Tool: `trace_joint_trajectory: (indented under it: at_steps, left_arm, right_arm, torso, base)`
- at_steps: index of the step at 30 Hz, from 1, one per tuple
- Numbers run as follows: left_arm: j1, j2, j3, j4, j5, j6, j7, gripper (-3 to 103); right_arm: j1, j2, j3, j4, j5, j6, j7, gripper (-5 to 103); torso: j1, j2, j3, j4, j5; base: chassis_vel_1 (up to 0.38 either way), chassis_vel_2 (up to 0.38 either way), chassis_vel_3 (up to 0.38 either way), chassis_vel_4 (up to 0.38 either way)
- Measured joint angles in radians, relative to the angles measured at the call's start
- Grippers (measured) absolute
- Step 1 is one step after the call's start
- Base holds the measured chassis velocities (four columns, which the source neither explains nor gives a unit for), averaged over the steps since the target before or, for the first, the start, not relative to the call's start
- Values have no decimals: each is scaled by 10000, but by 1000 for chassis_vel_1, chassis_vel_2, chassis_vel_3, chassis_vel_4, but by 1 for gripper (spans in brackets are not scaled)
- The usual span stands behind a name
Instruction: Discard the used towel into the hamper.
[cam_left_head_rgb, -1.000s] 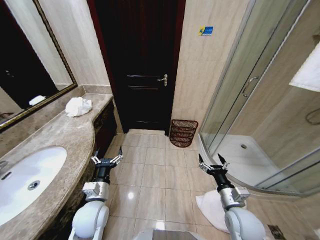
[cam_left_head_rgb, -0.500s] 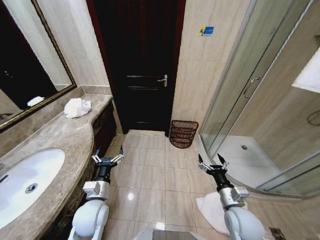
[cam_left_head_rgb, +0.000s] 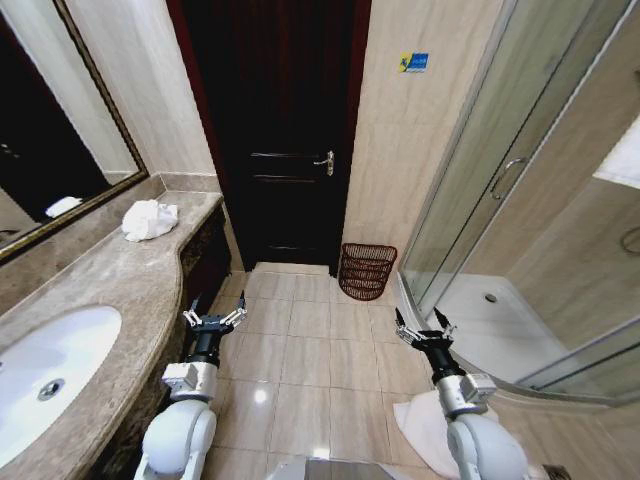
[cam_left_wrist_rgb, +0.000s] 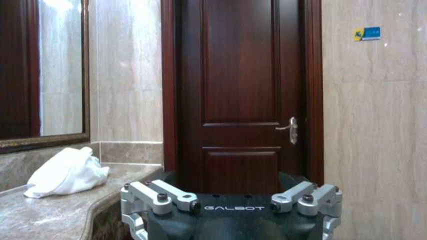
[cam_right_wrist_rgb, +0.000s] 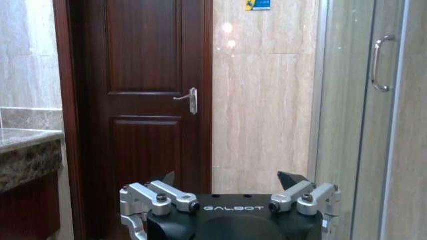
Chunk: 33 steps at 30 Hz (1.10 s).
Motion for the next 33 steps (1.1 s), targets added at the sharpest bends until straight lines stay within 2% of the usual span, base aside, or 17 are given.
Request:
trace_joint_trajectory:
  at_steps: [33]
  left_arm:
    - [-191, -86, 25, 216, -86, -107, -58, 100]
  right_arm:
    - [96, -12, 35, -59, -27, -115, -130, 100]
  torso:
    - [2, 0, 0, -1, 1]
  base:
    - [-62, 70, 72, -65]
